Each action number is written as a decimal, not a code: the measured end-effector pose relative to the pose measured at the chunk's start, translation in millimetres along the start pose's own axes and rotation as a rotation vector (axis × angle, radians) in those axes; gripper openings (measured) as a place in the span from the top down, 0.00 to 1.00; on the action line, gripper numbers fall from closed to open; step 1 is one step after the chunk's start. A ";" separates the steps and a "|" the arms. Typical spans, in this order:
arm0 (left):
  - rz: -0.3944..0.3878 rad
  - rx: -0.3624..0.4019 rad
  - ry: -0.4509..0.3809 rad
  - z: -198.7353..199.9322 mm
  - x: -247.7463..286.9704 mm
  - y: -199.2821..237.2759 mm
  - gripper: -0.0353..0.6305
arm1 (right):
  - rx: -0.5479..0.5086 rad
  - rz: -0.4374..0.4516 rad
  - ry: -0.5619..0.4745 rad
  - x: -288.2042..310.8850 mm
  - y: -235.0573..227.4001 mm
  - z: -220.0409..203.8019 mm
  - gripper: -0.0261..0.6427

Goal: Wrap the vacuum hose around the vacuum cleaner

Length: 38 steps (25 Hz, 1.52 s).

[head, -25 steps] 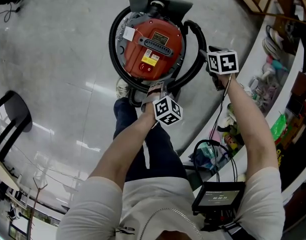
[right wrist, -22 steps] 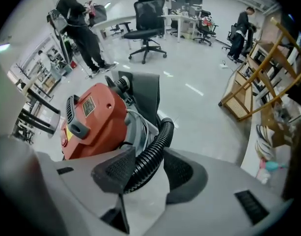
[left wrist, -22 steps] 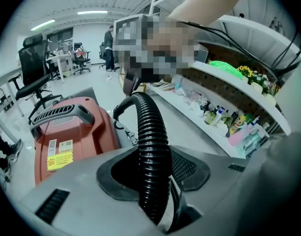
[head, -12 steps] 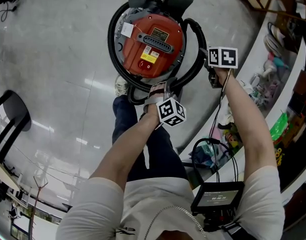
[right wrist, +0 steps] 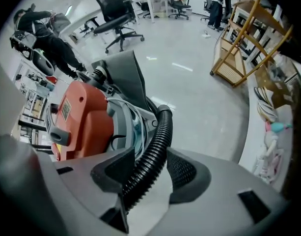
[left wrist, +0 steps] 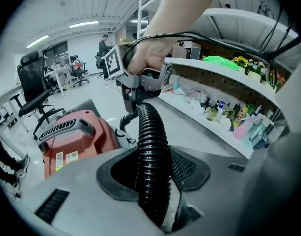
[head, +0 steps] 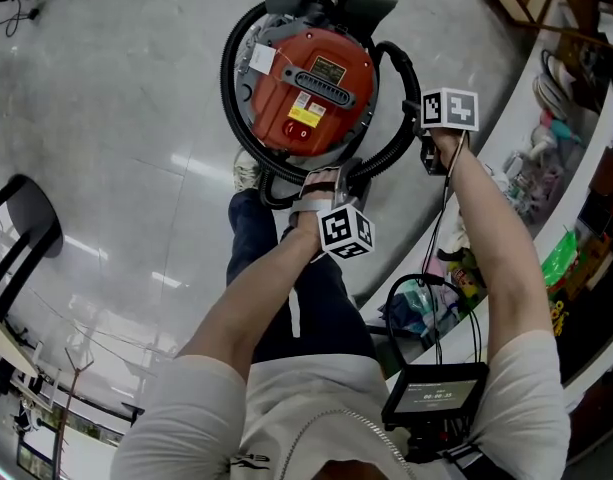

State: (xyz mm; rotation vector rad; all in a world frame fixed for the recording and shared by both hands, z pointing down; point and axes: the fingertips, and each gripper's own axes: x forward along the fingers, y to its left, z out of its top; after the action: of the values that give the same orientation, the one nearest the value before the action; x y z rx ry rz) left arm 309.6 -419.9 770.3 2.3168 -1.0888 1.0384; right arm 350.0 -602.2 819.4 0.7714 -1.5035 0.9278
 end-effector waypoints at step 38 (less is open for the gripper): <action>0.028 0.026 -0.164 66.8 -20.3 5.8 0.69 | 0.106 0.067 -0.103 -60.1 -27.5 39.3 0.81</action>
State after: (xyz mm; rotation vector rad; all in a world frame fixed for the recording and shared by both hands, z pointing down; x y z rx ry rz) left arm 327.2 -453.3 711.2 2.4497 -1.1785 0.8897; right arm 363.5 -651.6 762.0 0.8610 -1.5876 1.0383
